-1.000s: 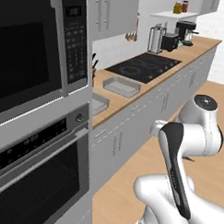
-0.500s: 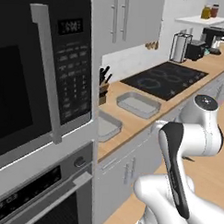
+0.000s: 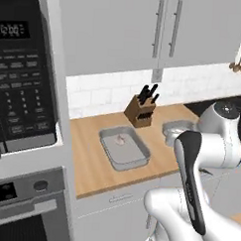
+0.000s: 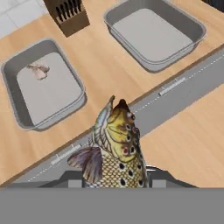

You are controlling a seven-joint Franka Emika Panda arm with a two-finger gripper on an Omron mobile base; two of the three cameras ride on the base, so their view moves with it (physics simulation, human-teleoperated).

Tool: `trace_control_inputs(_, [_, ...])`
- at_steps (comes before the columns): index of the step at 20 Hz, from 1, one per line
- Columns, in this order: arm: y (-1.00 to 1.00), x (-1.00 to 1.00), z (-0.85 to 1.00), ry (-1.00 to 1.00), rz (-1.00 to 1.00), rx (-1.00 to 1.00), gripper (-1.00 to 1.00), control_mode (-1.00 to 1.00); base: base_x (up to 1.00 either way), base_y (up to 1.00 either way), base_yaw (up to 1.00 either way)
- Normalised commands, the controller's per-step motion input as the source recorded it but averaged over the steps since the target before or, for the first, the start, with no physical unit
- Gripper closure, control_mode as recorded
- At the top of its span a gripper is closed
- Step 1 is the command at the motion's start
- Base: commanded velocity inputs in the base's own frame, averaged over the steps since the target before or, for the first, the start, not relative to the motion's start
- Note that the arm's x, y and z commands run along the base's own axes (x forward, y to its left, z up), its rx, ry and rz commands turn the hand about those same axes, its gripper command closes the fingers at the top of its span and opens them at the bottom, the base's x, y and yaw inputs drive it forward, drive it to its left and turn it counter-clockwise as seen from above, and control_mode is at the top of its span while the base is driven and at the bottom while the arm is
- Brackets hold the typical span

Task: Place one garlic and one fish in each tupperware on the nearby counter, to pack two identical lunches.

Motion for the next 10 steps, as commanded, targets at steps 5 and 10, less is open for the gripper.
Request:
trace_control_inputs(5, [0.00, 0.00, 0.00, 0.00, 0.00, 0.00, 1.00, 1.00, 0.40, 0.00, 0.76])
trace_control_inputs(10, [0.00, 0.00, 0.00, 0.00, 0.00, 0.00, 1.00, 1.00, 0.28, 0.03, 0.39])
